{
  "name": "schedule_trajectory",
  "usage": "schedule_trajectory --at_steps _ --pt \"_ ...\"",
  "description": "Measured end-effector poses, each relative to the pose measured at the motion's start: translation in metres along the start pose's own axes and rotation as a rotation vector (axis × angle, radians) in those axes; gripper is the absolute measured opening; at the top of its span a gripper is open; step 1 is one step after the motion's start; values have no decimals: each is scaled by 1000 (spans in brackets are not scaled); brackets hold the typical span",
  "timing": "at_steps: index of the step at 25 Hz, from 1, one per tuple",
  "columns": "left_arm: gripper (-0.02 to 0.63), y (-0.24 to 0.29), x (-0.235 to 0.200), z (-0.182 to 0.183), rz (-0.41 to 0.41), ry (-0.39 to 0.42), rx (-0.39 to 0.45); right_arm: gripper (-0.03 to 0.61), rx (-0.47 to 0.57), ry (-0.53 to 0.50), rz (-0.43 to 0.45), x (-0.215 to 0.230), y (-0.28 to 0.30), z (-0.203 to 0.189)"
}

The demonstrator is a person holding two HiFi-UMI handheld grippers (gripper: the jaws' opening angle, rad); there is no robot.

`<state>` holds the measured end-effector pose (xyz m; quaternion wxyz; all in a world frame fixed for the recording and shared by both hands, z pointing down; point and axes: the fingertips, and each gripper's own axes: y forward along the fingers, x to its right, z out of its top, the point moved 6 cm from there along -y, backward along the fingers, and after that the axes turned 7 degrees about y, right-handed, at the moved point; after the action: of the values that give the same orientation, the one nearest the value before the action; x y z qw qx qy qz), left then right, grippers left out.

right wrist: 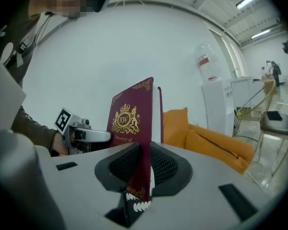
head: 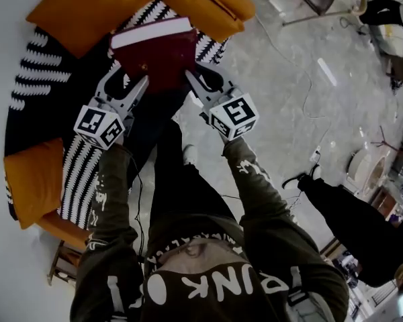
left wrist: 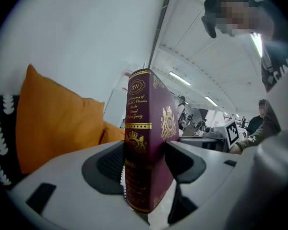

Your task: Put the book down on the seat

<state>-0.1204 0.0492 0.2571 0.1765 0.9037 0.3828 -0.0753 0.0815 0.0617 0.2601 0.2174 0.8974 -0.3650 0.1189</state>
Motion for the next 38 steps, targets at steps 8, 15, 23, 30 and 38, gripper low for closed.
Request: schedule_trajectory --at_steps 8,15,23,30,38 --pt "250 76 -114 -129 11 -135 -104 76 -147 126 -35 90 118 -109" --pt "252 105 -158 -230 1 -249 -194 77 -260 213 -75 129 165 -198" --pt "255 121 -193 -240 42 -421 -81 77 -201 452 -52 165 194 -205" --pt "245 100 -214 -243 114 -524 60 24 -185 421 -43 174 199 -212" --pt "225 95 -220 -230 111 -486 50 9 -269 -17 88 108 229 -190"
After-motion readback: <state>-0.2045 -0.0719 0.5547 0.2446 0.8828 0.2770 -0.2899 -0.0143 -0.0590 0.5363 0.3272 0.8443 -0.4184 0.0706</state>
